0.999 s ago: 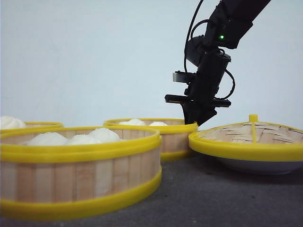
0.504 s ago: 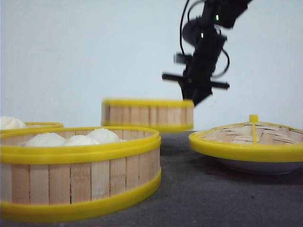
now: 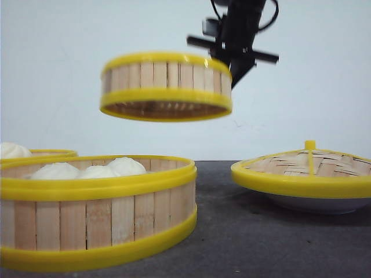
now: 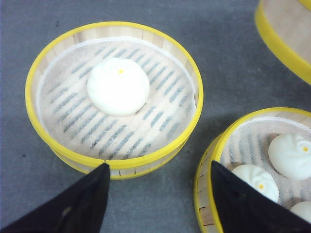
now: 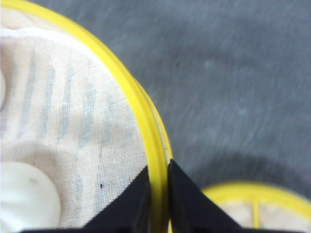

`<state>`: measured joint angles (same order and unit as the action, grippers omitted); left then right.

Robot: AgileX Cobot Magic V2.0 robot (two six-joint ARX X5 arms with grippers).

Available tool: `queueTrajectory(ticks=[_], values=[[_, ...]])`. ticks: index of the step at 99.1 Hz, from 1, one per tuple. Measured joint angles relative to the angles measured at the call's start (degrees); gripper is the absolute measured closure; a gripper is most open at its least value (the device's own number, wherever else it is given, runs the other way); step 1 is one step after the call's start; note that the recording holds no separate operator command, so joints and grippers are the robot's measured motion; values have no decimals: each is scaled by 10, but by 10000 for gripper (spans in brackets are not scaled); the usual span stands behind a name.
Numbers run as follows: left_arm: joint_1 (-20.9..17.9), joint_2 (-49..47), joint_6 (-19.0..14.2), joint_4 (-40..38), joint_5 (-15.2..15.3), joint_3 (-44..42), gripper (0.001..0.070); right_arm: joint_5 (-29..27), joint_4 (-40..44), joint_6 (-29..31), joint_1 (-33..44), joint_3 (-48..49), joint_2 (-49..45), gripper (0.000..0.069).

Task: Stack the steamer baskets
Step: 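Carry the basket with the right gripper over the nearer bun basket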

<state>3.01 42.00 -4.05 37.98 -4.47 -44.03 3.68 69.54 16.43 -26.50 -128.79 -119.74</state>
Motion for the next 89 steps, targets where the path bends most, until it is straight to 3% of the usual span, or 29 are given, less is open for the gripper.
queueTrajectory(ticks=[16, 41, 52, 73, 89], values=[[0, 0, 0, 0, 0, 0, 315, -11, 49, -1, -27, -3, 57, 665], [0, 0, 0, 0, 0, 0, 315, -106, 72, -4, -74, 36, 128, 665], [0, 0, 0, 0, 0, 0, 315, -110, 56, -5, -90, 118, 181, 665], [0, 0, 0, 0, 0, 0, 315, -79, -81, -6, -113, 322, 294, 665], [0, 0, 0, 0, 0, 0, 315, -50, -123, -22, -125, 421, 310, 665]])
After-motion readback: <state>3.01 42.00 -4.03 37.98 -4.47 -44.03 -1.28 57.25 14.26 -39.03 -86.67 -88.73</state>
